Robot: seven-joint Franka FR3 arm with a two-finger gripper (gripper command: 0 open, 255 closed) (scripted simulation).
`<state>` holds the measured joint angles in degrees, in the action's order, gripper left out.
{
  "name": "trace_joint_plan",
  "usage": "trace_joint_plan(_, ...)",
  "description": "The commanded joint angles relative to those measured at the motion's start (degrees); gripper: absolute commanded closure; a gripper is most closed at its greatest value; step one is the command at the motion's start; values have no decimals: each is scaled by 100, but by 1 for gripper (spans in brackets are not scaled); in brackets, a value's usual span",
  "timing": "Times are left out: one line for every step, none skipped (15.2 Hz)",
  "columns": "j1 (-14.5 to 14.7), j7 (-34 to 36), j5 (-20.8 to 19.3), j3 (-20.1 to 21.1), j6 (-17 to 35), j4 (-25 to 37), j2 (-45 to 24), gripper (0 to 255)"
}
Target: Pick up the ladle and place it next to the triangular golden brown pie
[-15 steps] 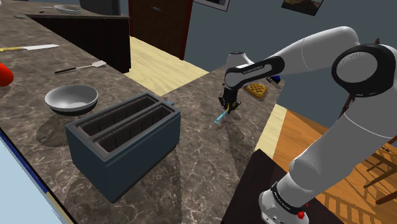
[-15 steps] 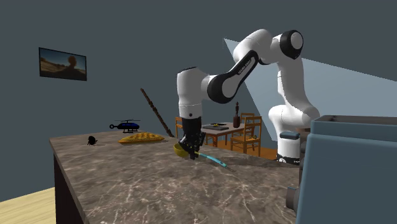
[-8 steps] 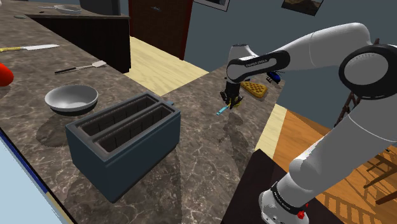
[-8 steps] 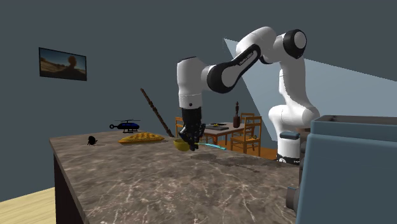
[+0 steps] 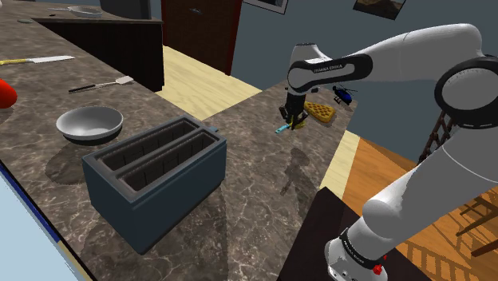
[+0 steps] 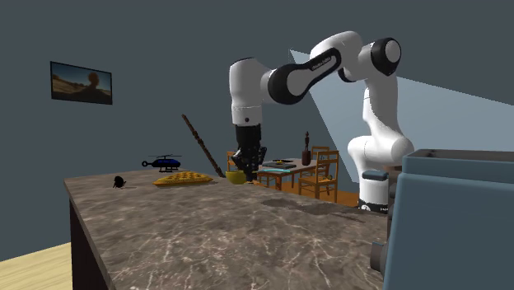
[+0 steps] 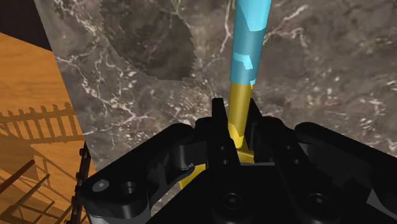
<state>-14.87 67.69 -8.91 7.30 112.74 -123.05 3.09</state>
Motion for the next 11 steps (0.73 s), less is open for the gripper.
trace_joint_plan(-3,-36,15,-5,-148,94,54,255)
trace_joint_plan(-3,-50,23,-5,-222,144,80,255)
trace_joint_plan(-2,-63,30,-5,-297,195,105,255)
trace_joint_plan(-1,-76,37,-5,-371,247,128,255)
trace_joint_plan(-1,-89,44,-5,-446,301,150,255)
trace_joint_plan(0,-101,51,-5,-520,355,172,255)
trace_joint_plan(0,-109,54,-5,-565,389,184,255)
trace_joint_plan(-49,-195,19,-55,-574,561,32,255)
trace_joint_plan(-96,-280,-12,-104,-587,740,-123,255)
trace_joint_plan(-142,-366,-41,-151,-603,926,-280,255)
trace_joint_plan(-187,-451,-66,-197,-624,1120,-441,255)
